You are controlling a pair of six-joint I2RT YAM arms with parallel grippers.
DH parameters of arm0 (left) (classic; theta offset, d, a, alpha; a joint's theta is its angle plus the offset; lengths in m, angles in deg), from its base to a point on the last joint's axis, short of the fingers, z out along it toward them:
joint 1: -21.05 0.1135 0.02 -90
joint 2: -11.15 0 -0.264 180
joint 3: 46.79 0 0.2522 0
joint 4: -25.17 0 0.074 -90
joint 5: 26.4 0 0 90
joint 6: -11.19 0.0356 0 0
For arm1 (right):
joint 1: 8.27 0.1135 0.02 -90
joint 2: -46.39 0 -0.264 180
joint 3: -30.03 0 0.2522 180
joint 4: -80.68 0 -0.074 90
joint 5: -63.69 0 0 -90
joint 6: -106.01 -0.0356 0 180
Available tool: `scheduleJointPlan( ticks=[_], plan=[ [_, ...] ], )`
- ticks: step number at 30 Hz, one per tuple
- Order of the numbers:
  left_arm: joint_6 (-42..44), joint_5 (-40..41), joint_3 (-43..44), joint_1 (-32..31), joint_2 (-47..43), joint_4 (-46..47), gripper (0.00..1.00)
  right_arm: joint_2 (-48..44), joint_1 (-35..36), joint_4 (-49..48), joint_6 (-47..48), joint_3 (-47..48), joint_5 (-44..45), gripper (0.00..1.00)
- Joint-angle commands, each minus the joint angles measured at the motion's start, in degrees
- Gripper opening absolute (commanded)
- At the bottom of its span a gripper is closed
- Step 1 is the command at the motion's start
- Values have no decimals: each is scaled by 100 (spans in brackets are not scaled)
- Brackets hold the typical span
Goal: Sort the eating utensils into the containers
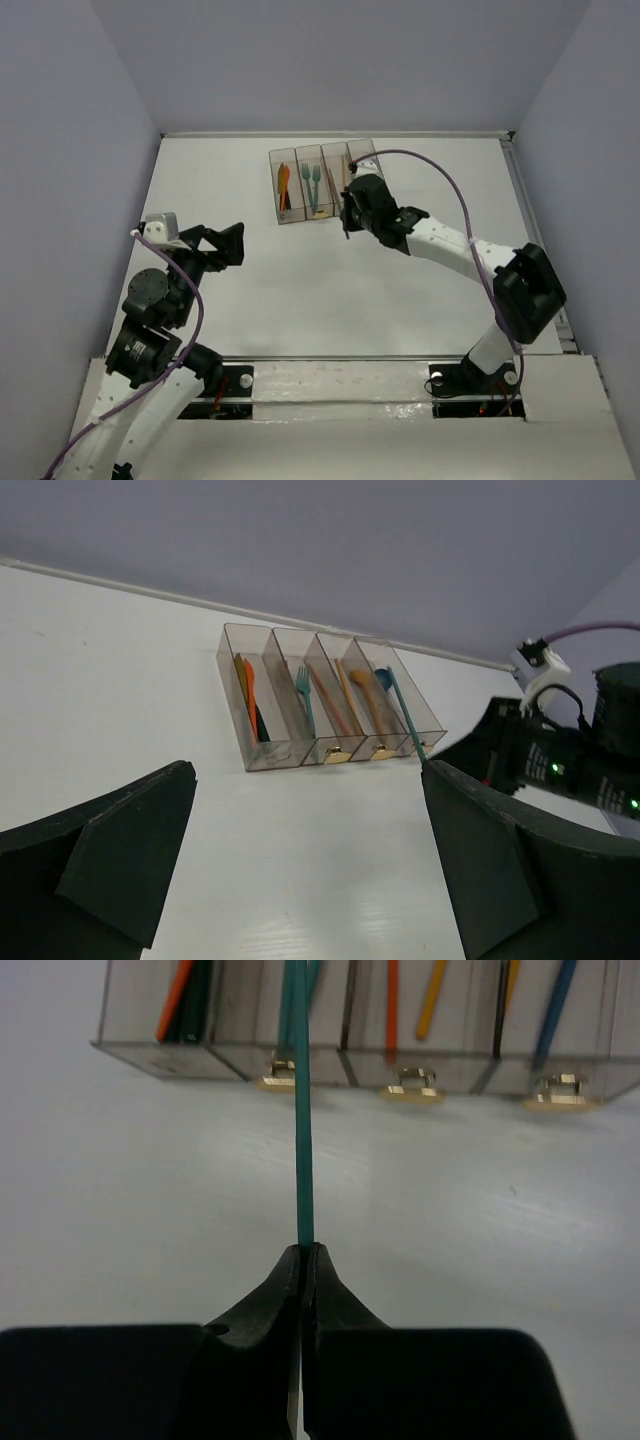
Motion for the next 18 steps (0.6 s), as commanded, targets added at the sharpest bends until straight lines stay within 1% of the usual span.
scheduleJointPlan(
  ticks=[1, 2, 4, 5, 6, 8, 9, 12, 15, 17, 18],
  plan=[
    [66, -19, 80, 24, -99, 233, 99, 879, -378, -644, 542, 1280, -226, 0],
    [66, -19, 80, 24, -117, 242, 99, 1308, -457, -565, 612, 1805, -272, 0],
    [66, -27, 80, 24, -143, 242, 99, 1688, -659, -538, 683, 2265, -307, 0],
    [75, -27, 80, 24, -152, 251, 99, 2064, -738, -338, 700, 2519, -368, 0],
    [75, -36, 80, 24, -170, 242, 99, 2233, -800, -284, 718, 2966, -395, 0],
    [66, -19, 89, 24, -196, 233, 99, 2523, -976, -178, 797, 3303, -430, 0],
    [75, -19, 106, -28, -205, 224, 99, 2838, -976, -82, 797, 3696, -456, 0],
    [84, -1, 115, -81, -231, 216, 99, 3349, -1108, 234, 885, 4286, -457, 0],
    [84, 8, 115, -81, -231, 207, 99, 3579, -1187, 376, 859, 4499, -474, 0],
    [84, 17, 124, -81, -231, 207, 99, 3641, -1240, 289, 833, 4456, -492, 0],
    [75, 25, 115, -81, -214, 207, 99, 3641, -1240, 271, 815, 4430, -492, 4]
  ],
)
